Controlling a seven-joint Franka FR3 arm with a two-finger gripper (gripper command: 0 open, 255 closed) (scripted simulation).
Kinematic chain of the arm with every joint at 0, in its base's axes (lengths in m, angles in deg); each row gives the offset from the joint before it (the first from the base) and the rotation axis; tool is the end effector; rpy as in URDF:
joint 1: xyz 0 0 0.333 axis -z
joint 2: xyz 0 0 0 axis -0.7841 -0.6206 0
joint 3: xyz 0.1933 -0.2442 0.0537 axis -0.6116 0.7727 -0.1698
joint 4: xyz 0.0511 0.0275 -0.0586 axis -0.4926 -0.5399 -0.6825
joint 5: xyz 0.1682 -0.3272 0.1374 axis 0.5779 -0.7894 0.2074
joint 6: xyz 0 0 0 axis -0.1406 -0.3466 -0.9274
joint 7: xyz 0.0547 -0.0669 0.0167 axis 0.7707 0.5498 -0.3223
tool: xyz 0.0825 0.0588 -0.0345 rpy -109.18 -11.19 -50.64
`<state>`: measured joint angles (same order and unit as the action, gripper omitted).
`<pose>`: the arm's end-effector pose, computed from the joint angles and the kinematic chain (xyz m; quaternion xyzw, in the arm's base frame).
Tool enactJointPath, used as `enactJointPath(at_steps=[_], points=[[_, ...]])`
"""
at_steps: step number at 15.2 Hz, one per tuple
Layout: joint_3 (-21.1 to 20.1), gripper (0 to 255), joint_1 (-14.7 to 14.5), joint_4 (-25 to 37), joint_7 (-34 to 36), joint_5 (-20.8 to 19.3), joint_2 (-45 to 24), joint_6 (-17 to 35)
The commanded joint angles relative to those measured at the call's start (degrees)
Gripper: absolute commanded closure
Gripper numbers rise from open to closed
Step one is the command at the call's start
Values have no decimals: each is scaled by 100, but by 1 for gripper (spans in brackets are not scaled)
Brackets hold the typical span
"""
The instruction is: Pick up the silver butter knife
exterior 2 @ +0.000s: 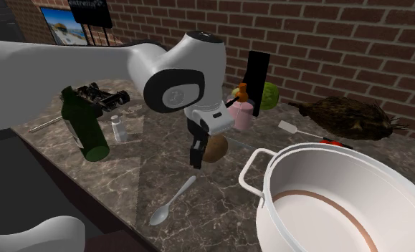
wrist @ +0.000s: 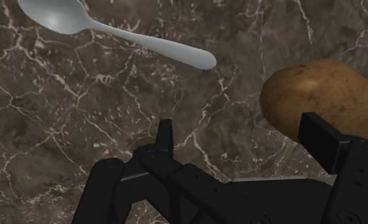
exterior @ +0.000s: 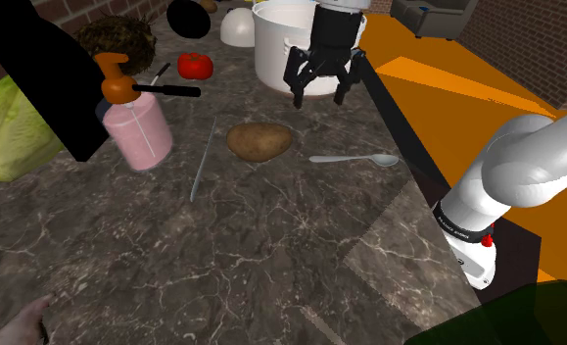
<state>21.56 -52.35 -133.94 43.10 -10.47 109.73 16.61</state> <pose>0.3611 0.2003 0.5321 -0.9726 0.2275 0.0212 0.0435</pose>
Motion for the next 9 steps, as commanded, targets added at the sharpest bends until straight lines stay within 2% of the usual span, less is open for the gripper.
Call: enactJointPath(at_steps=[1, 5, 9], points=[[-322, 0, 47, 251, 525, -13, -376, 175], [-908, 0, 183, 879, 1545, -267, -1233, 442], [-1434, 0, 271, 1648, 2672, -819, -2257, 615]])
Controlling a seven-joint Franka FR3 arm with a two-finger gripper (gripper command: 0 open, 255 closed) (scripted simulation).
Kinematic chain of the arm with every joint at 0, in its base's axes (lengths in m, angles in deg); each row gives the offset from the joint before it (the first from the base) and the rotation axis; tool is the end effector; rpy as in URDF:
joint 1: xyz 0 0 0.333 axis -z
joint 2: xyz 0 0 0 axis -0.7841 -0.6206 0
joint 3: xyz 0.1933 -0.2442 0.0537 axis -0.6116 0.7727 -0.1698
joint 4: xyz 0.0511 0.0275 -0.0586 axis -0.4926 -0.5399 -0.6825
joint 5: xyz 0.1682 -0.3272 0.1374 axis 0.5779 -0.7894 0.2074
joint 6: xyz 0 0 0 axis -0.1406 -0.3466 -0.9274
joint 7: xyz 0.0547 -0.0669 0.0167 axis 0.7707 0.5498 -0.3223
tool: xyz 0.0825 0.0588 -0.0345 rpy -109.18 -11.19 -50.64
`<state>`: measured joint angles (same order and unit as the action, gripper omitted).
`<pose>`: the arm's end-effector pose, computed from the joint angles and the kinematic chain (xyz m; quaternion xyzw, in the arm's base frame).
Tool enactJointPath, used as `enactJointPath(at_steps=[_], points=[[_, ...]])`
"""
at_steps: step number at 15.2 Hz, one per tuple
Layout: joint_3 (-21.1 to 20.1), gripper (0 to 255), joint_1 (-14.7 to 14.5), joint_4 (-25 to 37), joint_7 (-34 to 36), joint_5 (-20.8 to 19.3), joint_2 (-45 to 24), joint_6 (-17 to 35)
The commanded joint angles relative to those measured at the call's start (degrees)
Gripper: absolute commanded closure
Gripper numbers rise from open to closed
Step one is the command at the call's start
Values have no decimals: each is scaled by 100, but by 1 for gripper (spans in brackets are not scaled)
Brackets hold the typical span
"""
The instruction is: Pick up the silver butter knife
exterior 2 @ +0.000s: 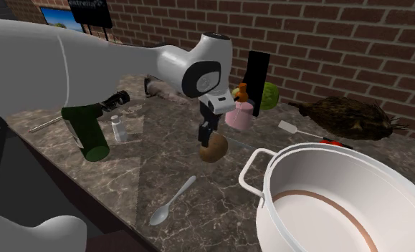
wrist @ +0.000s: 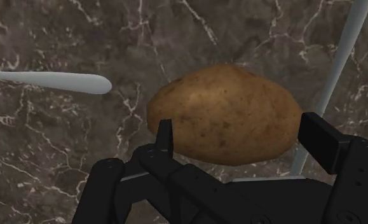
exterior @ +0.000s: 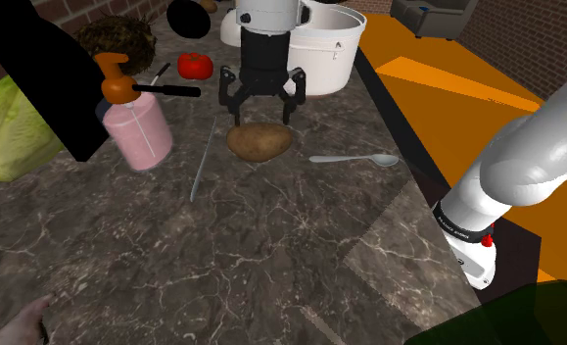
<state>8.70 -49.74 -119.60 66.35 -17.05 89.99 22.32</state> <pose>0.4185 0.3056 0.5065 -0.9491 0.3129 0.0223 0.0277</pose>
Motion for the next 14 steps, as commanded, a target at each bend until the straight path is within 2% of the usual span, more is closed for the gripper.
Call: enactJointPath(at_steps=[1, 4, 8, 9, 14], points=[[-252, 0, 2, 432, 645, -349, -568, 63], [-459, 0, -143, 1153, 1543, -990, -1472, 37], [-425, 0, -644, 2309, 2594, -1832, -2698, -211], [-381, 0, -741, 2469, 2699, -1915, -2842, -256], [-336, 0, -748, 2168, 2723, -1965, -2910, 101]])
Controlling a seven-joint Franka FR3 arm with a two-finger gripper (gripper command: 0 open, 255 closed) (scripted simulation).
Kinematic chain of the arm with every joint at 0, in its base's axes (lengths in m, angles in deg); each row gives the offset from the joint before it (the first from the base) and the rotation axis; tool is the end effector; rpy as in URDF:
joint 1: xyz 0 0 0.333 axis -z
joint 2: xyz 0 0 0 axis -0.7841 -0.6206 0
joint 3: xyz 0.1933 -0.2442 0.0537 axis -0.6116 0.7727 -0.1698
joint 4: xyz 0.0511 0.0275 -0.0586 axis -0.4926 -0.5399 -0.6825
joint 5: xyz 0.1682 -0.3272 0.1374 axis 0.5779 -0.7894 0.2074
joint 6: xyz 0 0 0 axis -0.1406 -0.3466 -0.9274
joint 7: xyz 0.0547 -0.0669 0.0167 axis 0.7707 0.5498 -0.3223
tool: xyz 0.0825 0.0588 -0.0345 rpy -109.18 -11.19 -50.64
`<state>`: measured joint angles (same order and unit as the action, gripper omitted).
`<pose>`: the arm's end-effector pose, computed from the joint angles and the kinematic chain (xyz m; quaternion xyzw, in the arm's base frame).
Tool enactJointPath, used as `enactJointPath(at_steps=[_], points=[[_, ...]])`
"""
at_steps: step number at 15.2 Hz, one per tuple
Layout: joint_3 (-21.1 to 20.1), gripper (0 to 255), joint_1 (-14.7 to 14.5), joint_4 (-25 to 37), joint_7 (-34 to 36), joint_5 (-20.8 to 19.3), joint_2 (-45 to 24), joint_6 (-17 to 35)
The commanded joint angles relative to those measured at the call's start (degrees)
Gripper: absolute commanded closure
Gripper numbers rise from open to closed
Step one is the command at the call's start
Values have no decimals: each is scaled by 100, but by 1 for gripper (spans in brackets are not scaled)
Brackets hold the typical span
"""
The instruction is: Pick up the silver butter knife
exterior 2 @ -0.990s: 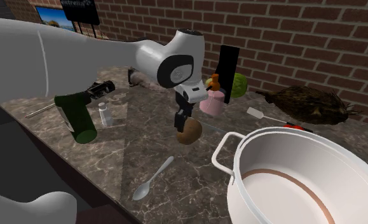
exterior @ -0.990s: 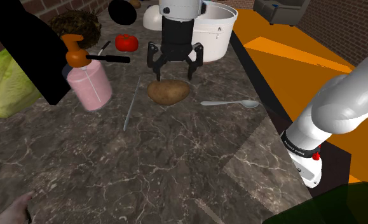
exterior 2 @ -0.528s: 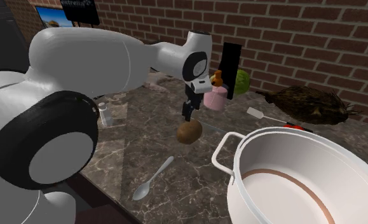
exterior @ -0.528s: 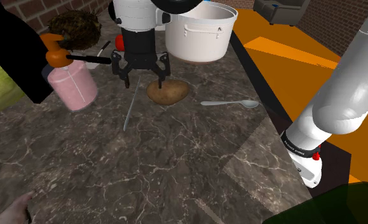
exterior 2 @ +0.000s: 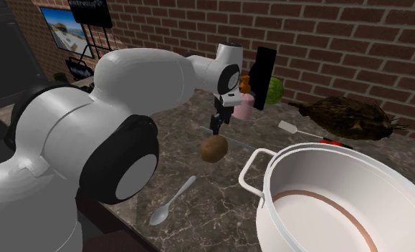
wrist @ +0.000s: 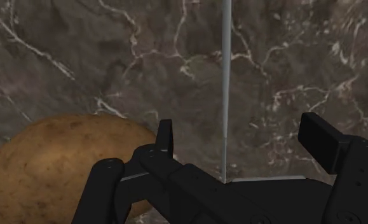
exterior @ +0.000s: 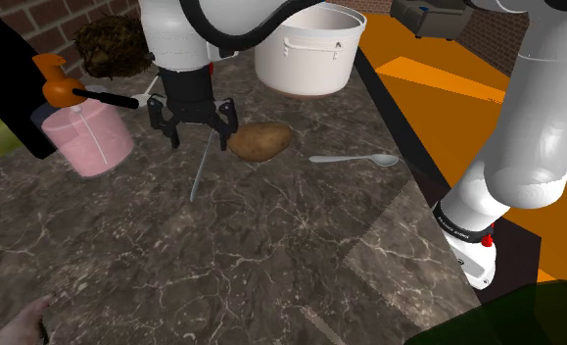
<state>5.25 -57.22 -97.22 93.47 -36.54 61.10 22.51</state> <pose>0.4967 0.4056 0.4560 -0.9149 0.4030 0.0230 0.0122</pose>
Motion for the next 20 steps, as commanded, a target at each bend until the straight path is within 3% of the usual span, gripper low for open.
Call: enactJointPath(at_steps=[1, 4, 5, 14, 20], points=[[16, 0, -1, -126, 18, -30, -39, 152], [26, 0, -2, -211, 31, -54, -70, 261], [27, 255, 0, -205, 26, -54, -70, 254], [26, 255, -2, -210, 31, -55, -71, 260], [-13, 255, -1, 131, -9, 24, 31, -161]])
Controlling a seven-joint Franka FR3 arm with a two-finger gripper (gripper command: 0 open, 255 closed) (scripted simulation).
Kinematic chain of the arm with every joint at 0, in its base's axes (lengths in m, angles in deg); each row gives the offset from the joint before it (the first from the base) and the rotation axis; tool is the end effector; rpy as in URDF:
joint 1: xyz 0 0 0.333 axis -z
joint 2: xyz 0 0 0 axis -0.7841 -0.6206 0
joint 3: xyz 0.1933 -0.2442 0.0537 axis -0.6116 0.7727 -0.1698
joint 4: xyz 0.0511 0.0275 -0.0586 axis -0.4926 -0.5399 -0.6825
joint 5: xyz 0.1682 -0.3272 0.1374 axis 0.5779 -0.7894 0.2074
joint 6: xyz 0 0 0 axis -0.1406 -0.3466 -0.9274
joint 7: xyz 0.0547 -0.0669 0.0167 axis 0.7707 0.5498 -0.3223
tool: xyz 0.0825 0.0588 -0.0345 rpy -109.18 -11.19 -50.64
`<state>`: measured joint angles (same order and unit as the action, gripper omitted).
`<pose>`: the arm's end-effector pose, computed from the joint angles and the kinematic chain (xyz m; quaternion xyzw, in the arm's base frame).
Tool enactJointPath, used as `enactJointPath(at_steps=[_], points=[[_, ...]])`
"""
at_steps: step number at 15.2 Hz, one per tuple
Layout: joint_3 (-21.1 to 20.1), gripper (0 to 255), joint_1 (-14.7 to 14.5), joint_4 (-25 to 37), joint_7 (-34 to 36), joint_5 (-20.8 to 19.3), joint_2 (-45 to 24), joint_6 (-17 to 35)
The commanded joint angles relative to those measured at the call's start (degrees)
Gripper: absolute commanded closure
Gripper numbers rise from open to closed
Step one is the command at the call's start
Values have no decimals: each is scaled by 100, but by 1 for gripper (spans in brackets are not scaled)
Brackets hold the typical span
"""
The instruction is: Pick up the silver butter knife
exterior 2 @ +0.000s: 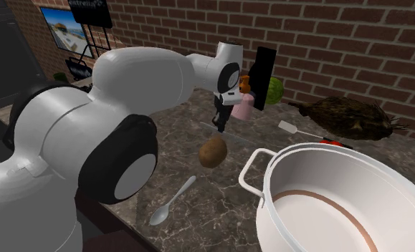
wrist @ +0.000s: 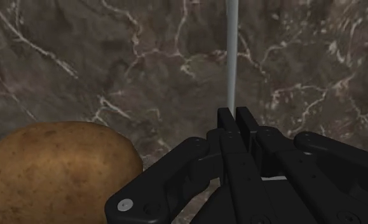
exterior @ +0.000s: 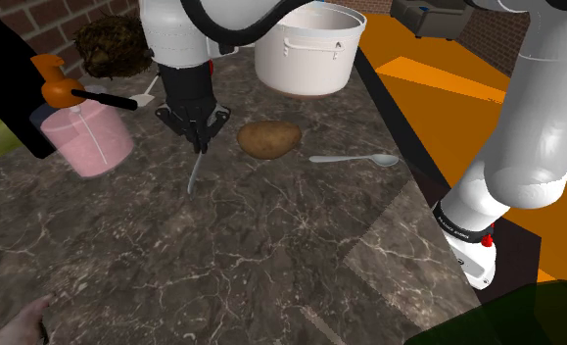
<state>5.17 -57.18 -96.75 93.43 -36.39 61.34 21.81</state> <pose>0.4963 0.4053 0.4611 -0.9147 0.4032 0.0230 0.0119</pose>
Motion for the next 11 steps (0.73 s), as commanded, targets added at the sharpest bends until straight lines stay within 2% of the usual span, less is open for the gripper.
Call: enactJointPath(at_steps=[1, 9, 11], points=[[-11, 255, -7, 147, -10, 19, 19, -162], [-43, 255, -51, 714, -28, 62, 64, -760], [-43, 255, -52, 726, -28, 62, 65, -772]])
